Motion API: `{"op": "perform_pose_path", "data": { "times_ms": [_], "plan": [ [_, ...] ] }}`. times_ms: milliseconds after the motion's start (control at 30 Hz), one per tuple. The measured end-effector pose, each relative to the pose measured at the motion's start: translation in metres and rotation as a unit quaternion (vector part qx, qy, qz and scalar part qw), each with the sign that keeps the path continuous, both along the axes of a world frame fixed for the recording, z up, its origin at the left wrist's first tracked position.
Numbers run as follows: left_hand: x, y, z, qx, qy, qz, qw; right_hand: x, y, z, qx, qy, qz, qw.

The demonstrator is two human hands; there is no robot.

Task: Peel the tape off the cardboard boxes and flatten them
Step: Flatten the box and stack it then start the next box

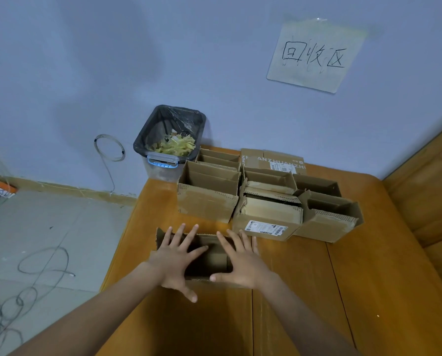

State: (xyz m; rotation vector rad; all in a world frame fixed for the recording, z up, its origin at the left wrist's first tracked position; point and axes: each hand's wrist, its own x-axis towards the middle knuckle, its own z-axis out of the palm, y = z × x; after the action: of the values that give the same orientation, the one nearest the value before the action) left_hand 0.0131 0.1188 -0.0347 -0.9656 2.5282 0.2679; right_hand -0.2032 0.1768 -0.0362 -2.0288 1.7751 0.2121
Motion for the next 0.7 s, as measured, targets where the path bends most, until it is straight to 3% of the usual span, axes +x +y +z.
{"op": "perform_pose_path", "data": {
  "times_ms": [300, 700],
  "plan": [
    [0.002, -0.005, -0.009, -0.052, 0.086, 0.039, 0.994, 0.001, -0.001, -0.005, 0.004, 0.005, 0.006, 1.0],
    [0.004, -0.013, 0.008, -0.069, 0.123, 0.041, 0.989, -0.003, -0.006, 0.013, -0.062, 0.013, 0.015, 0.998]
  ]
}}
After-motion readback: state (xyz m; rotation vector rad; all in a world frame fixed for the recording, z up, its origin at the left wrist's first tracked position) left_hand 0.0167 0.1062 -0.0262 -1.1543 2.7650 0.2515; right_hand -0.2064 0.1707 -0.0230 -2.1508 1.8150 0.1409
